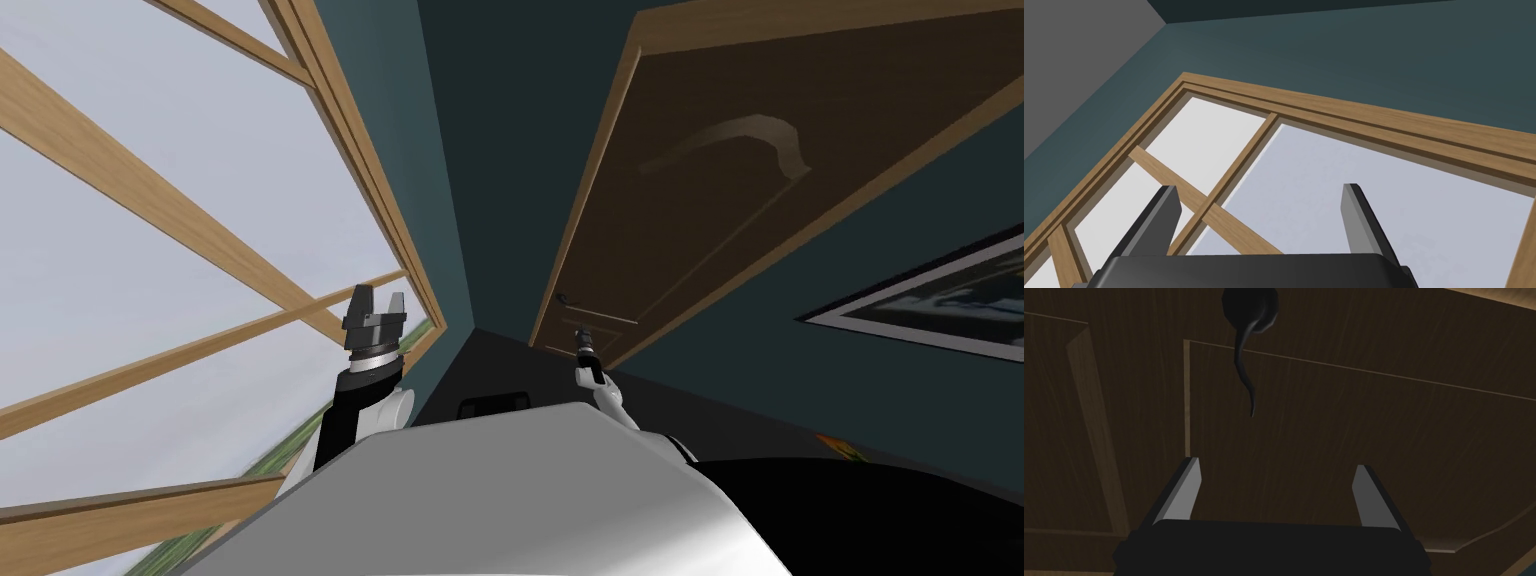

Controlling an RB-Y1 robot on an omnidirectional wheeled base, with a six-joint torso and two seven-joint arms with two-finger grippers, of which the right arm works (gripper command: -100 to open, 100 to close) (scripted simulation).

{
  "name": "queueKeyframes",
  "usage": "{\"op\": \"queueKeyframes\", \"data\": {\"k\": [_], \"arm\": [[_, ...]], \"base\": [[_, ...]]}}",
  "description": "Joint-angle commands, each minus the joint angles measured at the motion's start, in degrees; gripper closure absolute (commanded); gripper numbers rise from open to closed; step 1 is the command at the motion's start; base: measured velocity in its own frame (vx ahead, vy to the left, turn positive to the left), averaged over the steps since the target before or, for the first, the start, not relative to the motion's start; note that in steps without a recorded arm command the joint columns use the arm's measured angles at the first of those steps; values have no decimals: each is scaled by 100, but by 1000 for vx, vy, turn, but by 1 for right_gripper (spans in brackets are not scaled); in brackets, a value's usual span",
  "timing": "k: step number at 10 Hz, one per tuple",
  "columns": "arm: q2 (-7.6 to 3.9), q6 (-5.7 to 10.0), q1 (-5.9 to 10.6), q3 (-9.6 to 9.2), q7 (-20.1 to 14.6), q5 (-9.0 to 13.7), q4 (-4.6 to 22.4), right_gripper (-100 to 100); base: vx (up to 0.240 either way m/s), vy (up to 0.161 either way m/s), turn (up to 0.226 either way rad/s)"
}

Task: Pull the door open

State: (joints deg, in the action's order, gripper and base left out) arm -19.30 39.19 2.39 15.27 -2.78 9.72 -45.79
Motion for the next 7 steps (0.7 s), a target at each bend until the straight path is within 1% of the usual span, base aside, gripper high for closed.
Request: {"op": "queueKeyframes", "data": {"k": [1,2,3,4,5,7], "arm": [[-63,20,91,66,-34,61,275,-100],[-63,20,91,66,-34,61,275,-100],[-87,42,133,85,-47,80,390,-100],[-137,85,215,123,-73,117,620,-100],[-137,85,215,123,-73,117,620,-100],[-178,122,285,155,-95,148,814,-100]], "base": [[134,-38,213],[120,-34,69],[72,-19,30],[73,-13,138],[68,-15,64],[58,-11,64]]}}
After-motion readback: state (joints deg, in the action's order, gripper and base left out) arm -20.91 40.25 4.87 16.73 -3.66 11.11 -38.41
